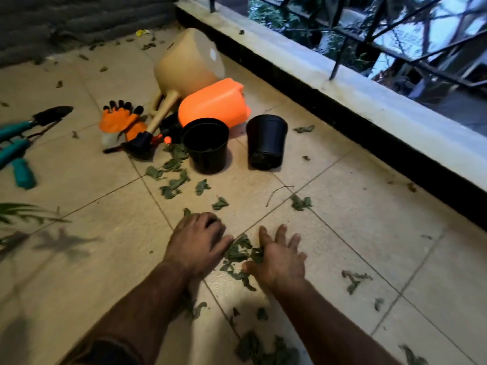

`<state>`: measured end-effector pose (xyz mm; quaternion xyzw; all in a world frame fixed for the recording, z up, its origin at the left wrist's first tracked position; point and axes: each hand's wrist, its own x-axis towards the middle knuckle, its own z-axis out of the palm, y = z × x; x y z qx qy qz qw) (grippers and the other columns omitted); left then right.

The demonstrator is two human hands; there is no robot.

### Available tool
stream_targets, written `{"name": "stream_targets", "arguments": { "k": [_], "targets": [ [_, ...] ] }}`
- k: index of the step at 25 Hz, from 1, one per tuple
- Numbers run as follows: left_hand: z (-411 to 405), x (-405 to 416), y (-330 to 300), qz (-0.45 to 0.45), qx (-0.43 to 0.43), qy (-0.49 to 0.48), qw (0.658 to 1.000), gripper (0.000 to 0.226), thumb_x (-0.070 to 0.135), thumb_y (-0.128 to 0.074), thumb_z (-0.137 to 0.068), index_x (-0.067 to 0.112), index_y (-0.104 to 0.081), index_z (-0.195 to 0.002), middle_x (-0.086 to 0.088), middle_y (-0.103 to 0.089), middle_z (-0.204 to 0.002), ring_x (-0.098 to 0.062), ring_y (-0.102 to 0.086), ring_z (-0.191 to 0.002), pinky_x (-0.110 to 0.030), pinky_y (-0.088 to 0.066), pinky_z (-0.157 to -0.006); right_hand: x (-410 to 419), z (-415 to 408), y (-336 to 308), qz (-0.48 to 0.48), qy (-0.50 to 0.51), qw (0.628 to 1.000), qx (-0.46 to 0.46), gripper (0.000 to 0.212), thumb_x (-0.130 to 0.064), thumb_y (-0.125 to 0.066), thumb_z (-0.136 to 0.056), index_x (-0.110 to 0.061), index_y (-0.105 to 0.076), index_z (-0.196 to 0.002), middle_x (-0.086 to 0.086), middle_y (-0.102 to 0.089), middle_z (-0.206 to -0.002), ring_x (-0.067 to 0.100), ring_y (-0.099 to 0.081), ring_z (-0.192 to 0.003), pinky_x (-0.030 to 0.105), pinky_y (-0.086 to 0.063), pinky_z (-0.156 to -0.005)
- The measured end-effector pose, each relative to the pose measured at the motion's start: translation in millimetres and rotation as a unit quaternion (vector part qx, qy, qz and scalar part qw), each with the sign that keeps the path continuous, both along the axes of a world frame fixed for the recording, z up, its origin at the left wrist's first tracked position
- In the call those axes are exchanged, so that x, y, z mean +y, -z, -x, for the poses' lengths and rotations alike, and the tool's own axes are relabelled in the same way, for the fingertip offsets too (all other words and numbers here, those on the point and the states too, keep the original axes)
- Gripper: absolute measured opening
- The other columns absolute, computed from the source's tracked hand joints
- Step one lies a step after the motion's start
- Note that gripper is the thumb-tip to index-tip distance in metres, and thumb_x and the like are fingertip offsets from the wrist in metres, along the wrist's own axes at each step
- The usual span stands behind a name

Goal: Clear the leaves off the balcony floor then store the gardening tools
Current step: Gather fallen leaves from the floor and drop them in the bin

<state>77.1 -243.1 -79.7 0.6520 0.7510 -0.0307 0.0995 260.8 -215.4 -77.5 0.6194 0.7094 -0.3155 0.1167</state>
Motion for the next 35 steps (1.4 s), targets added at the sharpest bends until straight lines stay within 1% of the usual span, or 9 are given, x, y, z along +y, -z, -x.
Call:
{"name": "stream_targets", "arguments": {
  "k": [4,9,12,18,21,26,29,32,35],
  "targets": [
    [22,17,-9,-0.075,-0.062,-0.087,0.991,0.057,0.073,-0.037,-0.091,0.034,-0.053,-0.13,0.0,-0.044,-0.144,-0.022,-0.041,-0.128,-0.045,-0.041,-0.107,4,0,1,0.012,-0.003,1.0,-0.019,0.097,-0.051,-0.065,-0.093,-0.037,0.003,-0.162,0.012,0.021,-0.168,0.048,0.016,-0.152,0.066,-0.006,-0.121],
    [-11,-50,7,0.099,-0.105,-0.063,0.987,0.082,0.079,-0.019,-0.092,0.034,-0.012,-0.16,0.005,-0.003,-0.169,-0.023,-0.004,-0.154,-0.045,-0.013,-0.123,5,-1,-5,0.012,-0.031,0.998,-0.046,0.094,-0.038,-0.067,-0.096,-0.033,-0.001,-0.163,0.014,0.013,-0.17,0.048,0.006,-0.154,0.064,-0.023,-0.12],
    [-41,-104,1,0.063,-0.109,-0.037,0.991,0.071,0.075,-0.017,-0.095,0.034,-0.038,-0.149,0.008,-0.022,-0.163,-0.015,-0.018,-0.149,-0.035,-0.02,-0.12,-17,-3,-10,-0.012,-0.099,0.992,-0.08,0.098,-0.031,-0.078,-0.087,-0.023,-0.013,-0.161,0.018,-0.005,-0.168,0.045,-0.012,-0.152,0.055,-0.046,-0.108],
    [-23,-151,2,-0.031,-0.023,0.105,0.994,0.07,0.08,-0.031,-0.092,0.034,-0.051,-0.14,0.003,-0.042,-0.156,-0.026,-0.036,-0.145,-0.046,-0.017,-0.121,-60,-87,-14,-0.196,0.034,0.978,0.06,0.048,-0.053,-0.036,-0.105,-0.031,-0.041,-0.147,-0.002,-0.045,-0.146,0.018,-0.046,-0.127,0.039,-0.047,-0.102],
    [-49,-157,7,-0.05,-0.002,0.271,0.961,0.078,0.077,-0.033,-0.093,0.032,-0.032,-0.156,-0.002,-0.027,-0.164,-0.029,-0.019,-0.152,-0.043,-0.009,-0.12,-40,-153,4,-0.185,0.189,0.964,-0.038,0.053,-0.047,-0.036,-0.106,-0.019,-0.039,-0.151,0.014,-0.039,-0.155,0.034,-0.039,-0.139,0.052,-0.041,-0.111],
    [-117,-197,43,-0.006,-0.016,0.469,0.883,0.065,0.067,-0.028,-0.1,0.029,-0.044,-0.151,-0.003,-0.034,-0.162,-0.028,-0.035,-0.148,-0.05,-0.029,-0.121,-93,-117,13,-0.104,0.057,0.992,0.05,0.059,-0.047,-0.027,-0.108,-0.022,-0.019,-0.162,0.006,-0.009,-0.171,0.026,-0.01,-0.157,0.048,-0.02,-0.126],
    [-112,-199,38,0.055,-0.004,0.425,0.903,0.068,0.068,-0.02,-0.1,0.03,-0.043,-0.151,-0.001,-0.038,-0.16,-0.025,-0.041,-0.145,-0.047,-0.024,-0.123,-115,-104,0,-0.177,0.024,0.983,0.044,0.058,-0.042,-0.023,-0.109,-0.027,-0.009,-0.163,-0.001,0.002,-0.171,0.02,0.001,-0.158,0.041,-0.004,-0.126],
    [-85,-191,22,0.005,0.0,0.256,0.967,0.07,0.071,-0.019,-0.1,0.03,-0.033,-0.155,-0.003,-0.032,-0.162,-0.027,-0.031,-0.148,-0.035,0.007,-0.122,-130,-144,2,-0.161,0.235,0.955,-0.088,0.069,-0.049,-0.024,-0.107,-0.017,0.0,-0.164,0.015,0.008,-0.17,0.035,0.004,-0.157,0.053,-0.009,-0.125],
    [-65,-192,9,0.023,0.013,0.156,0.987,0.072,0.07,-0.025,-0.1,0.023,-0.047,-0.149,-0.005,-0.045,-0.155,-0.025,-0.037,-0.146,-0.039,-0.004,-0.119,-150,-175,7,-0.074,0.353,0.927,-0.108,0.081,-0.058,-0.024,-0.104,-0.007,0.001,-0.162,0.029,0.005,-0.167,0.045,0.0,-0.155,0.058,-0.016,-0.124]
  ]
}}
